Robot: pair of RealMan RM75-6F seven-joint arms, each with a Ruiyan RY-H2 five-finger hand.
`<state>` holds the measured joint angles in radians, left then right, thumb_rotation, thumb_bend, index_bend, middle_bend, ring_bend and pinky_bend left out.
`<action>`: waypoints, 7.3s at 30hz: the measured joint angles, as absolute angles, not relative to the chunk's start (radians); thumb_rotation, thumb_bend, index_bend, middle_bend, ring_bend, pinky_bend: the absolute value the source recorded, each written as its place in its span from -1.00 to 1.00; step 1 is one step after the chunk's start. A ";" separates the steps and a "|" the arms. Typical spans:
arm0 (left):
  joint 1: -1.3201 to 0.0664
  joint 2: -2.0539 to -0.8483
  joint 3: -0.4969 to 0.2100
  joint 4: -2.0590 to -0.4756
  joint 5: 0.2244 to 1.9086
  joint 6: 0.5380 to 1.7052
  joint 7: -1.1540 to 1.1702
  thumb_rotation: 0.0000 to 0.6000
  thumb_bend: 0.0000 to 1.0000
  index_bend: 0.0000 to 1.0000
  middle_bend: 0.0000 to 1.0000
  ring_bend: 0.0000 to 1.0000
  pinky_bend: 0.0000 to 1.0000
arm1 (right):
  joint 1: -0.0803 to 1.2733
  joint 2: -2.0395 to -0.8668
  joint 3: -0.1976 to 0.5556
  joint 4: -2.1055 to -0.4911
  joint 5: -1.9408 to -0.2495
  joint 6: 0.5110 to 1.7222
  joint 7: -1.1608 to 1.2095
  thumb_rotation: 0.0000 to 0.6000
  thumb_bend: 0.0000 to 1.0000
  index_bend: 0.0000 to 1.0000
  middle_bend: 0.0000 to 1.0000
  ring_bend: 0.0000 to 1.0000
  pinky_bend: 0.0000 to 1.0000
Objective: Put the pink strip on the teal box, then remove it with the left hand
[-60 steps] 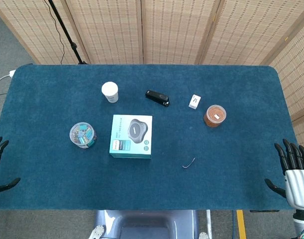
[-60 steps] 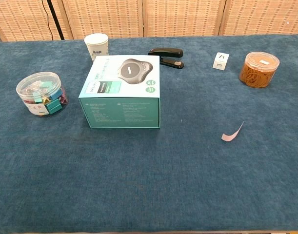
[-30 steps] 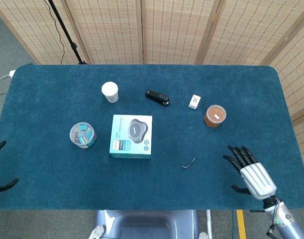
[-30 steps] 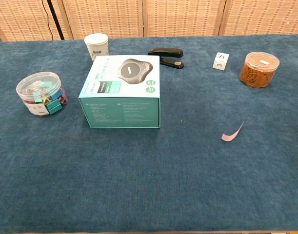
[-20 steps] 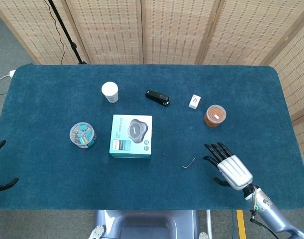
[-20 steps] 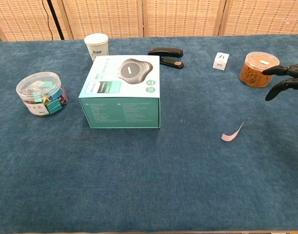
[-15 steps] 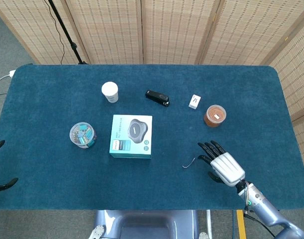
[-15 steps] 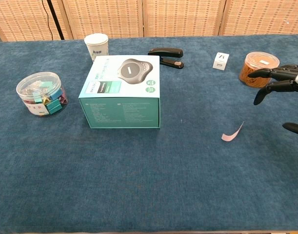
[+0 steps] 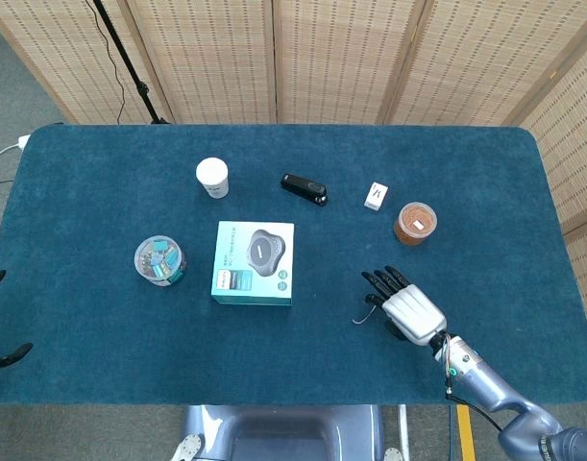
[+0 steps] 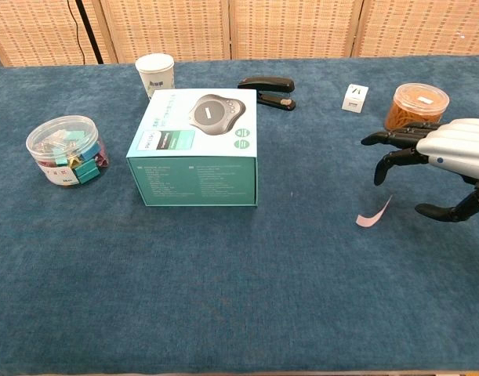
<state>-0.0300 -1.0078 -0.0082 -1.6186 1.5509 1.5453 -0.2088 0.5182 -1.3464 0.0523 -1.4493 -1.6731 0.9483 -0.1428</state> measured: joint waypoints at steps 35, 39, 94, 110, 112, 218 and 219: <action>-0.032 -1.001 -0.010 -1.619 1.545 1.535 -0.220 1.00 -1.00 -1.00 -1.00 -1.00 -1.00 | 0.600 -1.453 0.021 -1.292 -1.623 0.939 -0.088 1.00 -0.03 -0.12 -1.00 -1.00 -1.00; -0.033 -1.001 -0.010 -1.618 1.546 1.533 -0.221 1.00 -1.00 -1.00 -1.00 -1.00 -1.00 | 0.602 -1.459 0.015 -1.282 -1.625 0.947 -0.082 1.00 -0.03 -0.08 -1.00 -1.00 -1.00; -0.028 -0.996 -0.008 -1.620 1.547 1.535 -0.240 1.00 -1.00 -1.00 -1.00 -1.00 -1.00 | 0.593 -1.404 0.096 -1.373 -1.590 1.169 -0.107 1.00 -0.03 0.22 -1.00 -1.00 -1.00; -0.020 -0.985 -0.006 -1.605 1.555 1.549 -0.295 1.00 -1.00 -1.00 -1.00 -1.00 -1.00 | 0.685 -1.345 0.267 -1.505 -1.518 1.192 -0.303 1.00 -0.03 0.29 -1.00 -1.00 -1.00; -0.021 -0.984 -0.006 -1.605 1.553 1.547 -0.299 1.00 -1.00 -1.00 -1.00 -1.00 -1.00 | 0.702 -1.375 0.275 -1.492 -1.516 1.192 -0.324 1.00 -0.03 0.29 -1.00 -1.00 -1.00; -0.087 -0.964 -0.030 -1.542 1.590 1.494 -0.446 1.00 -1.00 -1.00 -0.99 -1.00 -1.00 | 0.792 -1.553 0.219 -1.260 -1.579 1.427 -0.887 1.00 -0.34 -0.59 -1.00 -1.00 -1.00; -0.103 -0.961 -0.033 -1.546 1.592 1.475 -0.436 1.00 -1.00 -1.00 -0.96 -1.00 -1.00 | 0.775 -1.534 0.214 -1.274 -1.577 1.436 -0.866 1.00 -0.58 -0.62 -1.00 -1.00 -1.00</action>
